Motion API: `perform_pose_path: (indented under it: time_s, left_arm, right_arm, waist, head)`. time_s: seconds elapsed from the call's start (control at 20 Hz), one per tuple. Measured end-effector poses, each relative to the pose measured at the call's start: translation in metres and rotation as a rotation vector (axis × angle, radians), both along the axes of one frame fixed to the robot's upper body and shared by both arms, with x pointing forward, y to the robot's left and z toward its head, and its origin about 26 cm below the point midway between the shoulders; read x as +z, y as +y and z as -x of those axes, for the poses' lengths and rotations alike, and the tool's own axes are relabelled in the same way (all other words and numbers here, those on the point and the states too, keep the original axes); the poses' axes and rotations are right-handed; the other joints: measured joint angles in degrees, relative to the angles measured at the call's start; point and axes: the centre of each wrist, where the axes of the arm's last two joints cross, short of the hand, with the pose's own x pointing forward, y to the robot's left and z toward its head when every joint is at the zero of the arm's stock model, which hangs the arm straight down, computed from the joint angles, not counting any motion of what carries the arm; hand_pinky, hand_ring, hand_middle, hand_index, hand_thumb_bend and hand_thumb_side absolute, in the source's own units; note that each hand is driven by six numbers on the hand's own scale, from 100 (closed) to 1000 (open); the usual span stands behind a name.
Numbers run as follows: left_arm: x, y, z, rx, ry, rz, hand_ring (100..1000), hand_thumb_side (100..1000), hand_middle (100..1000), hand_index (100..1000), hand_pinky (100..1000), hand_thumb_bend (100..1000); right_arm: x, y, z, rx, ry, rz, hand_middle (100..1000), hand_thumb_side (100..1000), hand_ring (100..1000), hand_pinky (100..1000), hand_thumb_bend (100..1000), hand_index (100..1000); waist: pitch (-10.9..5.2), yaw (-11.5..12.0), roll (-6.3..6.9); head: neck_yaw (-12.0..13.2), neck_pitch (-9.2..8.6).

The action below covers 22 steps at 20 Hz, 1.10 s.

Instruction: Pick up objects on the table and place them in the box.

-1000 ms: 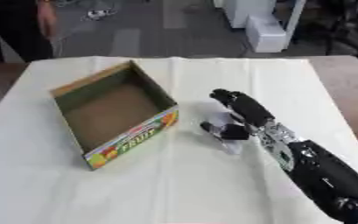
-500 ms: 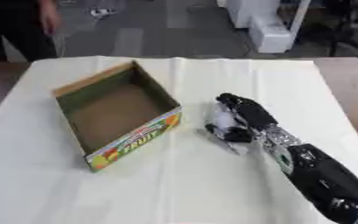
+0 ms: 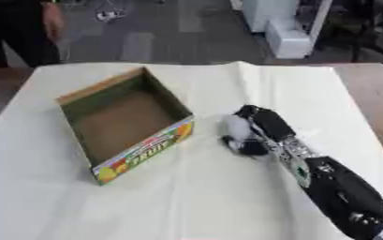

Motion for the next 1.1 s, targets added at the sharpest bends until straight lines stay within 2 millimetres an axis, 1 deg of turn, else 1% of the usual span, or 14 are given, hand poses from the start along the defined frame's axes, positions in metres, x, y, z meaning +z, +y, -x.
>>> perform_pose_path:
  time_s: [0.05, 0.1, 0.15, 0.2, 0.25, 0.4, 0.7, 0.8, 0.95, 1.0, 1.05, 1.1]
  left_arm:
    - [0.0, 0.0, 0.0, 0.0, 0.0, 0.0, 642, 737, 777, 839, 672, 206]
    - [0.0, 0.0, 0.0, 0.0, 0.0, 0.0, 641, 738, 777, 839, 672, 210]
    - [0.0, 0.0, 0.0, 0.0, 0.001, -0.001, 641, 739, 777, 839, 672, 212]
    - [0.0, 0.0, 0.0, 0.0, 0.002, -0.002, 641, 739, 777, 840, 672, 215]
    - [0.0, 0.0, 0.0, 0.0, 0.002, -0.002, 641, 740, 777, 840, 672, 218]
    - [0.0, 0.0, 0.0, 0.001, 0.004, -0.004, 641, 741, 777, 840, 672, 221]
    - [-0.001, 0.0, 0.0, 0.001, 0.005, -0.004, 641, 741, 777, 840, 671, 221]
    - [-0.002, 0.001, 0.001, 0.003, 0.009, -0.004, 642, 741, 777, 840, 672, 222]
    - [-0.002, 0.001, 0.001, 0.003, 0.012, -0.004, 642, 741, 777, 839, 672, 221]
    - [-0.003, 0.001, 0.001, 0.004, 0.012, -0.004, 642, 741, 777, 840, 672, 221]
    - [-0.003, 0.001, 0.001, 0.004, 0.012, -0.004, 642, 741, 777, 839, 672, 220]
    - [-0.003, 0.001, 0.001, 0.004, 0.012, -0.004, 642, 741, 777, 839, 672, 220]
  right_arm:
    - [-0.001, 0.001, 0.001, -0.002, -0.024, -0.01, 100, 374, 100, 100, 185, 171]
    - [-0.003, 0.002, 0.003, 0.001, -0.057, -0.026, 100, 314, 100, 100, 319, 124]
    - [-0.005, 0.003, 0.005, 0.008, -0.09, -0.042, 100, 276, 100, 100, 422, 103]
    - [-0.006, 0.004, 0.005, 0.018, -0.122, -0.055, 100, 239, 100, 100, 497, 100]
    - [-0.007, 0.004, 0.007, 0.031, -0.145, -0.066, 100, 230, 100, 100, 512, 100]
    - [-0.009, 0.009, 0.008, 0.063, -0.191, -0.094, 100, 243, 100, 100, 494, 100]
    - [-0.007, 0.021, 0.015, 0.109, -0.234, -0.132, 100, 247, 100, 100, 499, 100]
    - [0.0, 0.028, 0.016, 0.13, -0.252, -0.151, 100, 241, 100, 100, 496, 100]
    - [0.021, 0.041, 0.015, 0.16, -0.286, -0.192, 100, 240, 100, 100, 494, 100]
    - [0.029, 0.046, 0.015, 0.17, -0.294, -0.206, 100, 432, 100, 100, 337, 100]
    - [0.038, 0.05, 0.016, 0.181, -0.302, -0.22, 100, 236, 100, 100, 498, 100]
    - [0.046, 0.054, 0.016, 0.19, -0.308, -0.23, 100, 236, 100, 100, 498, 100]
  waist:
    - [0.01, 0.0, 0.0]
    - [0.04, 0.0, 0.01]
    - [0.05, 0.0, 0.01]
    - [0.06, 0.0, 0.01]
    - [0.06, -0.1, 0.01]
    - [0.06, -0.3, 0.01]
    - [0.06, -0.5, 0.01]
    - [0.06, -0.6, 0.01]
    - [0.04, -0.7, 0.01]
    - [0.02, -0.7, 0.0]
    - [0.0, -0.7, 0.0]
    - [-0.02, -0.8, -0.01]
  head:
    - [0.0, 0.0]
    - [0.0, 0.0]
    - [0.0, 0.0]
    - [0.0, 0.01]
    - [0.0, 0.02]
    - [0.0, 0.04]
    - [0.0, 0.43]
    - [0.0, 0.5]
    - [0.0, 0.51]
    - [0.0, 0.52]
    - [0.0, 0.53]
    - [0.0, 0.53]
